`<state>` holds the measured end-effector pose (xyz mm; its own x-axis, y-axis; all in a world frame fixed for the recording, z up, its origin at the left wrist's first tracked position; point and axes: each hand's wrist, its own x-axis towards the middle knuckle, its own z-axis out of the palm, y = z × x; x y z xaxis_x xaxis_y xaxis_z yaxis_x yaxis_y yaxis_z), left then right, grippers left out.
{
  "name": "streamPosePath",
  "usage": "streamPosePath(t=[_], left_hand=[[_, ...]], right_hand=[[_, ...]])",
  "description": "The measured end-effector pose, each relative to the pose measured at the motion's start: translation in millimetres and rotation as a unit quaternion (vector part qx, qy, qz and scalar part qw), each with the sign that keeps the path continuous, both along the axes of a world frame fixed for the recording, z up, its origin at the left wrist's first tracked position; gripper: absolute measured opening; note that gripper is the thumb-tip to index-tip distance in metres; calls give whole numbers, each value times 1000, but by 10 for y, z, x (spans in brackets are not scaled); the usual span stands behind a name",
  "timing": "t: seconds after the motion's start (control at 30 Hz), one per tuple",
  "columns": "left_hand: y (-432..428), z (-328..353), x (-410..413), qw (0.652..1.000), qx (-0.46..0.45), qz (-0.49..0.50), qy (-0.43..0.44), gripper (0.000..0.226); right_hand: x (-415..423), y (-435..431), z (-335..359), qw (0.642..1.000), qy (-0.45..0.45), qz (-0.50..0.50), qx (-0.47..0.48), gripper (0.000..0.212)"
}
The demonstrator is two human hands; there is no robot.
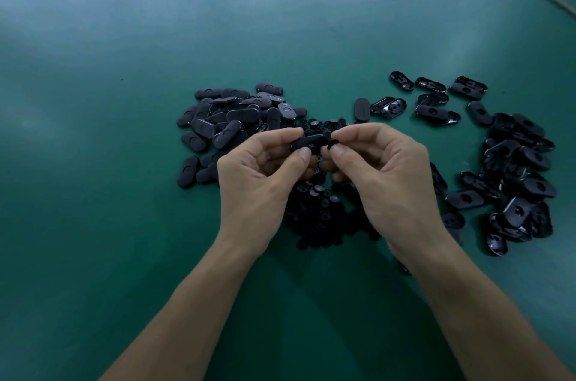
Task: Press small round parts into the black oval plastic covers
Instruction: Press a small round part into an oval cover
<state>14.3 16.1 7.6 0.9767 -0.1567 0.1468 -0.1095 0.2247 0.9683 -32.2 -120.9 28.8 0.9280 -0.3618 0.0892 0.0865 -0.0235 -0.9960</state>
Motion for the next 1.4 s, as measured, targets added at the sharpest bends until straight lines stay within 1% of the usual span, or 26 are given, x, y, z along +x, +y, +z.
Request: streamPosePath(t=[0.2, 0.4, 0.77, 0.97, 1.17, 1.3, 1.4], left_hand=[[-1, -4, -7, 1000, 7, -7, -6, 24], [0, -24, -14, 1000, 13, -23, -5, 22], [-4, -29, -18, 999, 27, -38, -23, 23], [-13, -20, -27, 998, 38, -45, -34, 23], [-23, -27, -23, 997, 60, -38, -40, 24], [-13, -22, -15, 998, 47, -30, -30, 19], [0, -25, -2, 998, 46, -28, -28, 20]], right_hand=[[4, -21, -27, 998, -4, -15, -62, 14], [-4, -15, -32, 999, -12, -13, -51, 11], [-13, 7, -69, 992, -1, -23, -120, 14], [-24, 0, -58, 994, 1, -16, -108, 15], [-36, 54, -59, 990, -16, -36, -133, 18], [-33, 78, -51, 993, -13, -26, -114, 20], [-31, 71, -38, 995, -9, -5, -98, 19]])
